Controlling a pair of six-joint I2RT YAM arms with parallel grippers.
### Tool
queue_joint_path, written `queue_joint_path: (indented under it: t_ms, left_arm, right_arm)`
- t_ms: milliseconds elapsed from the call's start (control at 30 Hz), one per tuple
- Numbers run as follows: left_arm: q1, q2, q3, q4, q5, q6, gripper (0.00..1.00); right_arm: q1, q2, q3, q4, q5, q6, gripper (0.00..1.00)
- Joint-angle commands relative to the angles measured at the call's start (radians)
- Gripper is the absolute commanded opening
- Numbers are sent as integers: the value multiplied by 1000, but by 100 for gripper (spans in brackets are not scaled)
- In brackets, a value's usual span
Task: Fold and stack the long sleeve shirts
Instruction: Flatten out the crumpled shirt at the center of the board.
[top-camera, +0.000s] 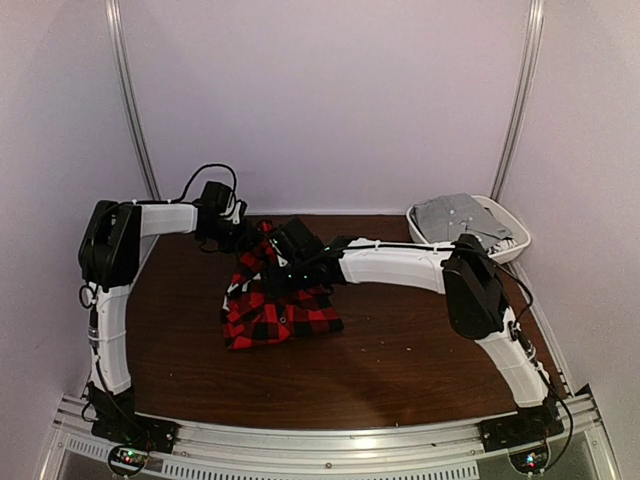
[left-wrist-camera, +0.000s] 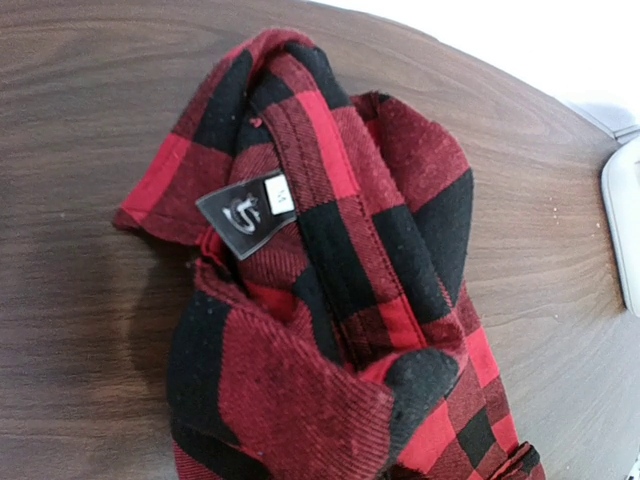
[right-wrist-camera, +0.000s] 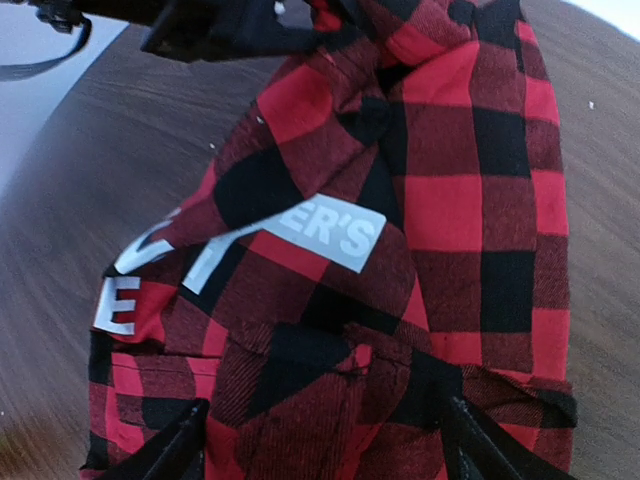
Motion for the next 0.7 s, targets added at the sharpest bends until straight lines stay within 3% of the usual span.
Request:
queue_joint_path:
  t_ms: [0, 133, 200, 467, 667]
  left_arm:
    - [3, 44, 34, 42, 66, -5, 0]
    - [-5, 67, 47, 63, 98, -25, 0]
    - [-18, 83, 73, 63, 107, -29, 0]
    - [-70, 181, 214, 69, 135, -66, 0]
    - [-117, 294, 377, 81, 166, -98, 0]
  right_arm:
    - [2, 18, 40, -63, 64, 11, 65]
    - [4, -54, -44, -58, 122, 15, 20]
    - [4, -126, -132, -43, 167, 20, 12]
    - [54, -539, -698, 118, 207, 118, 7]
    - [213, -646, -935, 237, 186, 259, 10]
